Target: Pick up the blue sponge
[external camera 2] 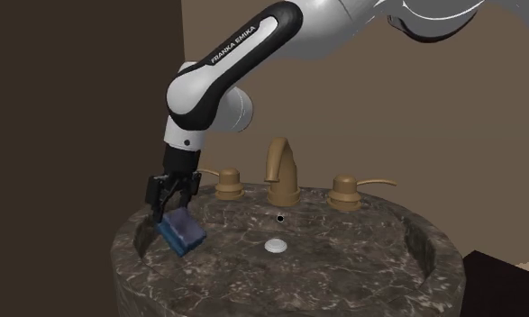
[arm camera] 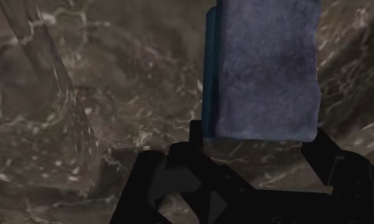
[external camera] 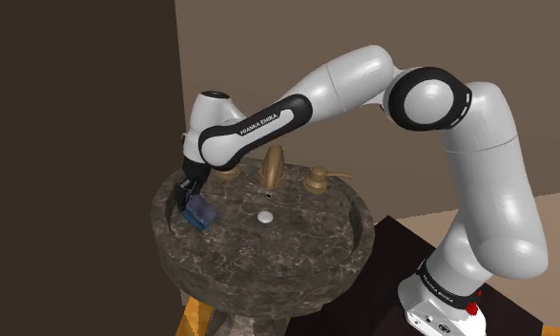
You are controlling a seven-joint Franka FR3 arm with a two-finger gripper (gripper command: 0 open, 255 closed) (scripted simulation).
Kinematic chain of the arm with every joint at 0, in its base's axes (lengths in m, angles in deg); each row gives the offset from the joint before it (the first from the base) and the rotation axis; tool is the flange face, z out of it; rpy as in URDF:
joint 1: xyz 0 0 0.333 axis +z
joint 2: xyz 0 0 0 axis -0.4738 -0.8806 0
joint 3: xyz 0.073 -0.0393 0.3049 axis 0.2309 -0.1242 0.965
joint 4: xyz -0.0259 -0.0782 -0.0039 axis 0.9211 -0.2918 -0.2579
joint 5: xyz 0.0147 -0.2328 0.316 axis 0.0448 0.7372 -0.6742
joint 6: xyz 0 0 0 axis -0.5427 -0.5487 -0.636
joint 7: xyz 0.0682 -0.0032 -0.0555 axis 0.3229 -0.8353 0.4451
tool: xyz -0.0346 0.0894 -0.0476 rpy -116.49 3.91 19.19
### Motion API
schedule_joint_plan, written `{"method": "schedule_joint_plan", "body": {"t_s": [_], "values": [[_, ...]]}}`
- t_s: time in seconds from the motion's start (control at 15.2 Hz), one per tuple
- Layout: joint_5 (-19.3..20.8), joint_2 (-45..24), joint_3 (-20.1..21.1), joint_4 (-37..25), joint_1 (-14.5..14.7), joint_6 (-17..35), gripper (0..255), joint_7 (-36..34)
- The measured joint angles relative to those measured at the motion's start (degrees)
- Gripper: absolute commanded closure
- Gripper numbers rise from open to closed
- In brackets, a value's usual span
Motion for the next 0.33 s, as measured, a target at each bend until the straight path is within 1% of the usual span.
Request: {"method": "schedule_joint_plan", "body": {"t_s": [0.33], "values": [[-0.4, 2.1, 0.4, -0.2, -0.4, -2.3, 255, 0.0]]}}
